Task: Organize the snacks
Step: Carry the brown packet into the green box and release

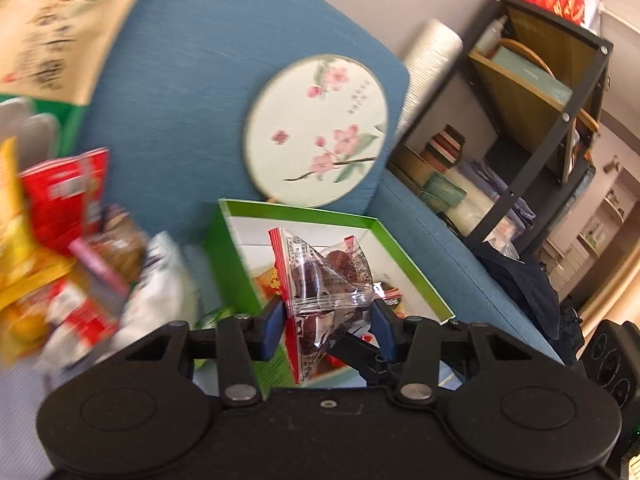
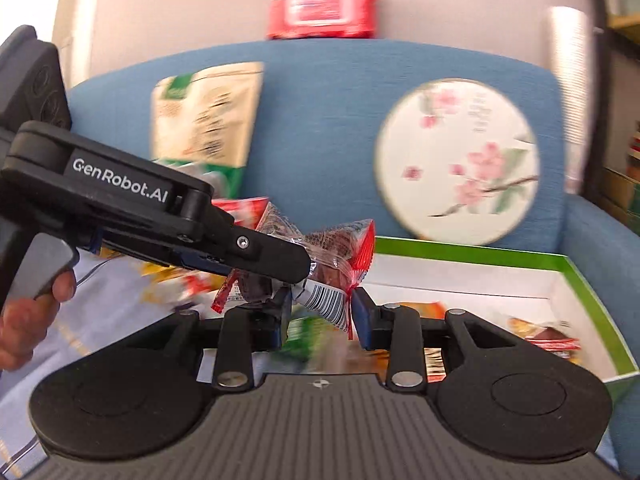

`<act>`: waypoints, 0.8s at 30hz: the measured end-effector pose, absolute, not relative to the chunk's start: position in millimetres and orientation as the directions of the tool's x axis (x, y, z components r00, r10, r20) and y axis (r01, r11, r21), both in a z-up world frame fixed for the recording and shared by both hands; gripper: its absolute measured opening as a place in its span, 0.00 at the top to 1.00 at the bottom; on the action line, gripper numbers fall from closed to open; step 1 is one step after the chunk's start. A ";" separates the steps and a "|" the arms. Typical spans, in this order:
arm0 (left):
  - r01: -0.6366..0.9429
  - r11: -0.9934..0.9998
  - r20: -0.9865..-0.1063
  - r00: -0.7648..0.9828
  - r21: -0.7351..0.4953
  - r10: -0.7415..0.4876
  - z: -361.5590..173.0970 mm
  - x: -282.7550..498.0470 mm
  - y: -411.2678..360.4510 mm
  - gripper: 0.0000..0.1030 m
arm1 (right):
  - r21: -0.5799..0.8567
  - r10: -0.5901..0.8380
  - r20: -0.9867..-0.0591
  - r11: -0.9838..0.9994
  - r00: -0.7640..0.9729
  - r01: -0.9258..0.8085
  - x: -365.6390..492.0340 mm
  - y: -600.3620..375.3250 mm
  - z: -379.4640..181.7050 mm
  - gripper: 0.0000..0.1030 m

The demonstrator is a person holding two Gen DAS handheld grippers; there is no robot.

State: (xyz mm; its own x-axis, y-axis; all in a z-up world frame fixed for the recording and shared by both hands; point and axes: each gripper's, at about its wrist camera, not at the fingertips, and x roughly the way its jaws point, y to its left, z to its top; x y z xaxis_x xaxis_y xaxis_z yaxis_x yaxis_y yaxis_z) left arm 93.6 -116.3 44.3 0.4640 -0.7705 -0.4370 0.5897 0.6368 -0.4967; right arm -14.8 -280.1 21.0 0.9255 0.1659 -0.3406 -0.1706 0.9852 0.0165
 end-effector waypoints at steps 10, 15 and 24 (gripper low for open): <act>0.579 0.671 -0.481 0.472 -0.463 -0.739 29.5 137.2 -177.2 0.34 | 0.053 0.016 -0.331 0.999 0.944 0.002 19.3 -316.4 1.6 0.40; 0.504 0.744 -0.493 0.556 -0.440 -0.669 23.7 135.3 -164.6 0.00 | 0.044 -0.026 -0.437 0.998 0.899 0.051 34.5 -318.0 -18.6 0.31; 0.435 0.827 -0.516 0.645 -0.357 -0.563 33.8 93.2 -93.8 0.00 | 0.149 0.070 -0.407 0.989 0.911 -0.009 11.0 -302.5 -4.6 0.00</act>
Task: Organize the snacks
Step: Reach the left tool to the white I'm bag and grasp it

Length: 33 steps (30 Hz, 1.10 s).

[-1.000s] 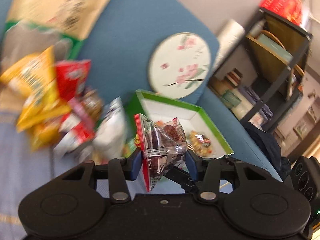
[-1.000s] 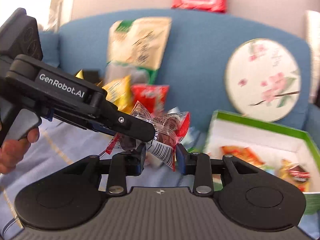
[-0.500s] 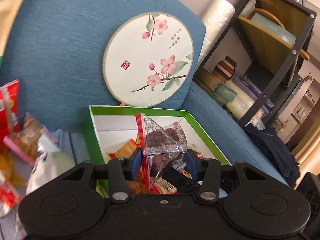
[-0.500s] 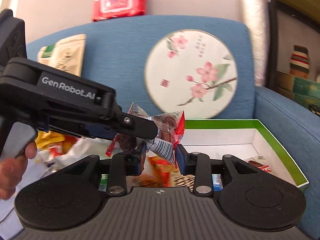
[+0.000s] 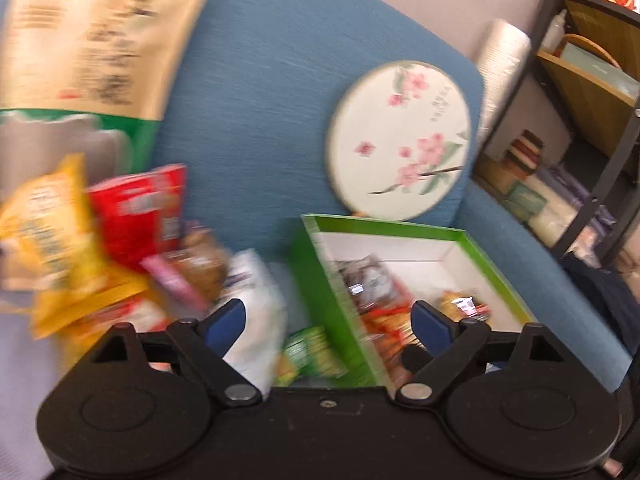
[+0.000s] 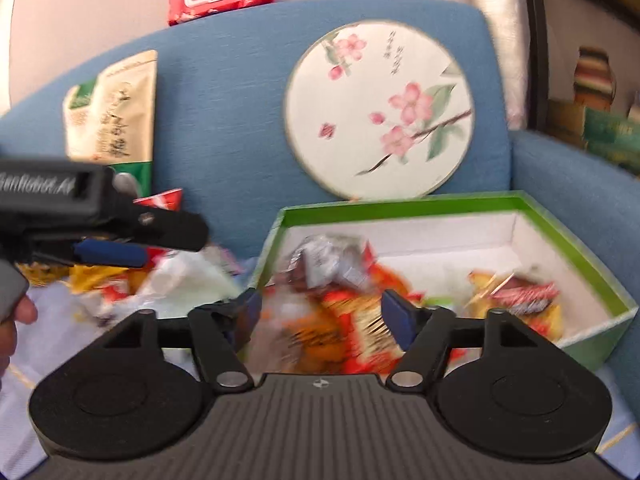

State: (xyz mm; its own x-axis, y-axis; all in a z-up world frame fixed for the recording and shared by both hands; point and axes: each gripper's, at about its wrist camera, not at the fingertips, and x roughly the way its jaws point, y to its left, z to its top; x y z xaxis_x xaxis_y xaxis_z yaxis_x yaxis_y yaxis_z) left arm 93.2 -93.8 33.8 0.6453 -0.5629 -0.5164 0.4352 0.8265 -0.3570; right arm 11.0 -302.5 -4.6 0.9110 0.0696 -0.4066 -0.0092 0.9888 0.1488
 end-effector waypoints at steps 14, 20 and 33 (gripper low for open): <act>0.271 0.884 -0.581 0.674 -0.380 -0.456 3.7 77.8 -3.9 0.00 | 0.075 0.311 -0.425 0.948 0.850 -0.309 -9.3 -232.1 -6.0 0.00; 0.362 0.862 -0.539 0.674 -0.354 -0.505 29.3 103.3 -40.4 0.00 | 0.078 0.361 -0.444 0.927 0.820 -0.366 -11.5 -220.3 -6.9 0.00; 0.410 0.868 -0.636 0.598 -0.281 -0.488 -1.2 147.0 -92.5 0.91 | 0.098 0.366 -0.452 0.927 0.814 -0.362 -10.8 -232.2 -3.9 0.00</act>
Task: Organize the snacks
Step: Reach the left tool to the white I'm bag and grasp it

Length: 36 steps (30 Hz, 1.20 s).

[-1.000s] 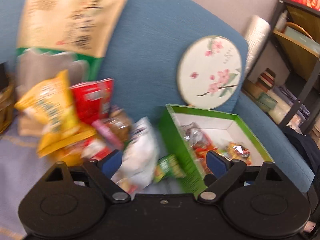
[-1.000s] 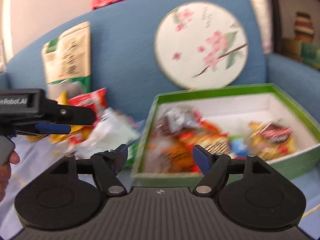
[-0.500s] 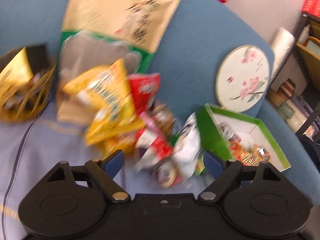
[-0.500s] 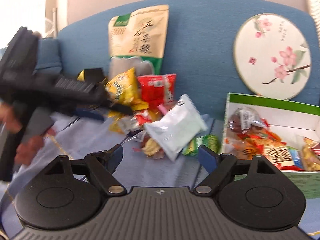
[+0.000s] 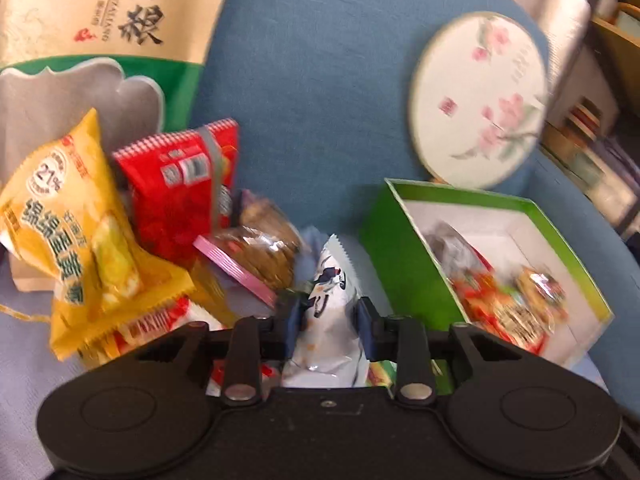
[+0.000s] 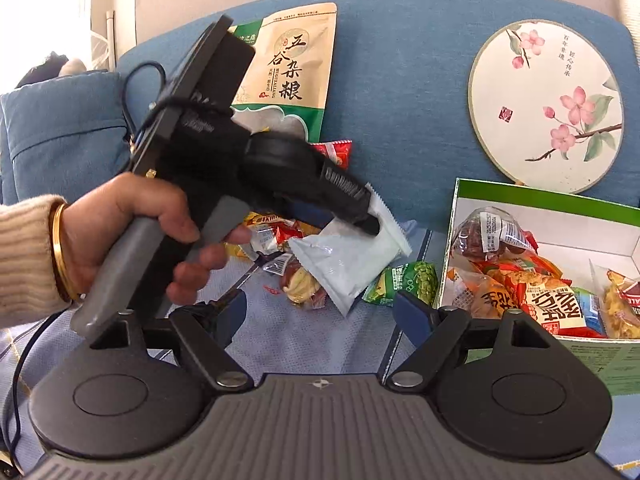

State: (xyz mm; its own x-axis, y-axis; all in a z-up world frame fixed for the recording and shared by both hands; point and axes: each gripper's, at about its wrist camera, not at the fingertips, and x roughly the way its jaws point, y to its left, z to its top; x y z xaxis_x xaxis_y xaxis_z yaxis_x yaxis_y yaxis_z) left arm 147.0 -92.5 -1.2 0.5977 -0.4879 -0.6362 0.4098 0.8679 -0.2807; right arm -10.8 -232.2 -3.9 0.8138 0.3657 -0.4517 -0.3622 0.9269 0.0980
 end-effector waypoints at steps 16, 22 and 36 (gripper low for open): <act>0.438 0.834 -0.642 0.542 -0.336 -0.543 9.9 60.8 -28.2 0.70 | 0.080 0.449 -0.525 0.872 0.723 -0.484 -16.9 -208.8 -7.3 0.00; 0.482 0.739 -0.556 0.489 -0.471 -0.672 2.9 48.0 -31.5 0.43 | -0.034 0.385 -0.600 0.863 0.701 -0.503 -16.3 -206.6 -13.0 0.00; 0.392 0.679 -0.466 0.512 -0.621 -0.722 6.0 47.4 4.1 0.01 | -0.110 0.097 -0.632 0.971 0.769 -0.213 -27.2 -278.9 -9.3 0.00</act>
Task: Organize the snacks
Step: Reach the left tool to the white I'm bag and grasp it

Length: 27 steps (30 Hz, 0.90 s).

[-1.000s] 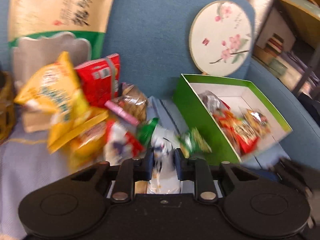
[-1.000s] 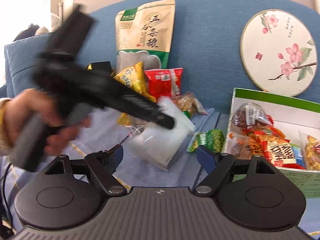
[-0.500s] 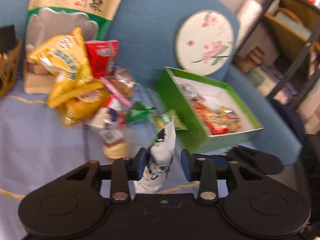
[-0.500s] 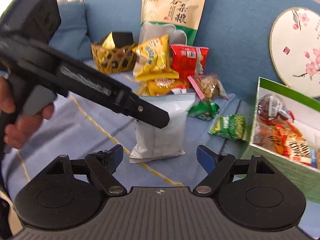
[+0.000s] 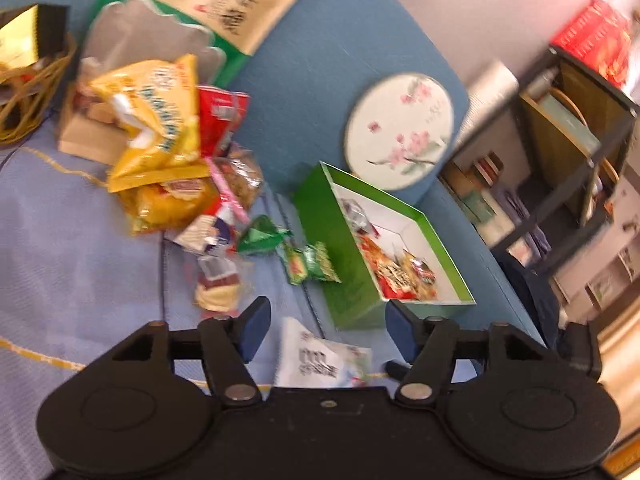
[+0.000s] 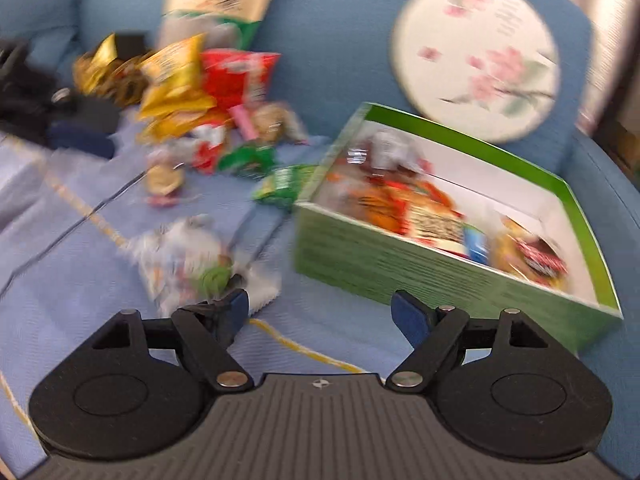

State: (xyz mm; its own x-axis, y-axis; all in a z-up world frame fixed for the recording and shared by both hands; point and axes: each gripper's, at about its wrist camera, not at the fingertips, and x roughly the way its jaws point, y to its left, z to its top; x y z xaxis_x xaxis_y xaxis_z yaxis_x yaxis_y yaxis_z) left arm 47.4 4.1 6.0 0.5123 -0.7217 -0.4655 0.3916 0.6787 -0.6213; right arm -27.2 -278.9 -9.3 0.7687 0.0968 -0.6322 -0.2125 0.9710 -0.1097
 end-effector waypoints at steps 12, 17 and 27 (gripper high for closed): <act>0.411 0.674 -0.559 0.377 -0.614 -0.739 -40.1 50.7 -41.4 0.05 | 0.171 0.366 -0.685 0.921 0.630 -0.350 -20.3 -255.3 -29.3 0.00; 0.409 0.681 -0.575 0.364 -0.608 -0.732 -47.6 49.8 -42.3 0.26 | 0.131 0.334 -0.695 0.930 0.637 -0.343 -20.2 -247.2 -37.7 0.03; 0.403 0.682 -0.565 0.382 -0.610 -0.731 -50.0 51.3 -40.2 0.31 | 0.130 0.333 -0.698 0.930 0.634 -0.344 -20.4 -249.8 -34.9 0.03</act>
State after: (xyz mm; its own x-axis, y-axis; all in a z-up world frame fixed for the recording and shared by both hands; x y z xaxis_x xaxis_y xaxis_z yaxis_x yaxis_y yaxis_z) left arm 51.3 -40.2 -50.0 0.3816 -0.7315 -0.5651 0.4030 0.6818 -0.6105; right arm -20.4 -249.8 -34.9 0.6340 0.3329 -0.6981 -0.3445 0.9297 0.1305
